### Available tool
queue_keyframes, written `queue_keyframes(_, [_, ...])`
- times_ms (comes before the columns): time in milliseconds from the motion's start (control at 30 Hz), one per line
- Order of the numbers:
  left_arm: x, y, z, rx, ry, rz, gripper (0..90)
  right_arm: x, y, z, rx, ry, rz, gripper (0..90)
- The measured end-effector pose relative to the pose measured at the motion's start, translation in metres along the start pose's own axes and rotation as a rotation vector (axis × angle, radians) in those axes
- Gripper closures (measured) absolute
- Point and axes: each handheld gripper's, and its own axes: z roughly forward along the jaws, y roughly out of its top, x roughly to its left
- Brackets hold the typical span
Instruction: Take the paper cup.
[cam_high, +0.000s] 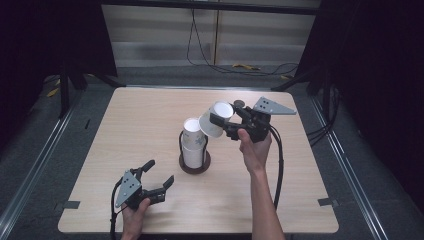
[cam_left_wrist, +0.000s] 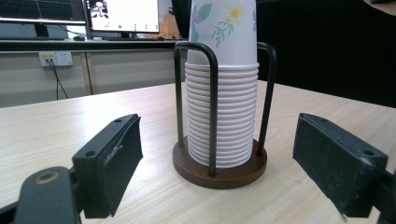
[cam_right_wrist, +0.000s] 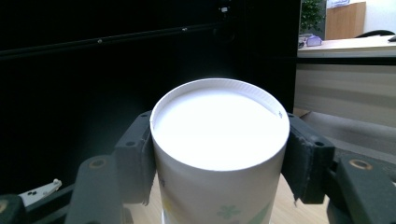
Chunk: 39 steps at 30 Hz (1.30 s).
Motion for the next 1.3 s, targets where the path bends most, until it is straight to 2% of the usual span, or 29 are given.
queue_keyframes(167, [0.0,0.001,0.002,0.026,-0.002,-0.005,15.4,0.0,-0.006,-0.009,0.008,-0.008,0.0,36.1])
queue_keyframes(233, [0.002,0.001,0.003,0.023,-0.02,-0.019,15.3,0.0,-0.009,-0.012,0.015,-0.007,-0.004,36.0])
queue_keyframes(267, [0.002,0.001,0.004,0.024,-0.038,-0.042,15.3,-0.001,-0.011,-0.015,0.025,-0.011,-0.004,36.0])
queue_keyframes(300, [0.002,0.001,0.004,0.024,-0.038,-0.042,15.4,-0.001,-0.013,-0.016,0.03,-0.013,0.001,36.1])
queue_keyframes(333, [0.004,0.005,0.007,0.04,-0.031,-0.081,15.4,-0.001,-0.015,-0.017,0.035,-0.017,0.0,36.1])
queue_keyframes(367, [0.004,0.005,0.007,0.04,-0.031,-0.081,15.4,-0.001,-0.015,-0.017,0.035,-0.017,0.0,36.1])
queue_keyframes(400, [0.004,0.008,0.008,0.04,-0.034,-0.1,15.6,0.0,-0.02,-0.019,0.03,-0.014,0.009,36.1])
queue_keyframes(467, [0.003,0.013,0.01,0.044,-0.027,-0.058,15.7,0.005,-0.024,-0.021,0.03,-0.018,-0.004,36.1])
queue_keyframes(700, [0.001,0.019,0.012,0.059,-0.061,-0.045,16.4,0.01,-0.038,-0.026,0.043,0.004,0.004,36.2])
queue_keyframes(733, [0.0,0.02,0.013,0.064,-0.08,-0.038,16.4,0.011,-0.04,-0.028,0.053,0.007,0.007,36.2])
queue_keyframes(867, [-0.004,0.019,0.016,0.087,-0.096,-0.023,16.4,0.011,-0.045,-0.031,0.076,0.031,0.005,36.1])
queue_keyframes(967, [-0.01,0.018,0.021,0.093,-0.128,-0.043,16.4,0.013,-0.05,-0.033,0.094,0.037,0.012,36.1])
queue_keyframes(1000, [-0.013,0.019,0.023,0.099,-0.136,-0.028,16.4,0.014,-0.054,-0.033,0.107,0.041,0.01,36.1])
queue_keyframes(1100, [-0.014,0.02,0.024,0.101,-0.148,-0.021,16.5,0.016,-0.058,-0.032,0.123,0.046,0.009,36.1])
queue_keyframes(1133, [-0.014,0.021,0.024,0.099,-0.162,-0.034,16.6,0.018,-0.061,-0.031,0.13,0.053,0.008,36.1])
queue_keyframes(1300, [-0.015,0.022,0.025,0.099,-0.176,-0.044,16.6,0.02,-0.068,-0.029,0.132,0.066,0.015,36.1])
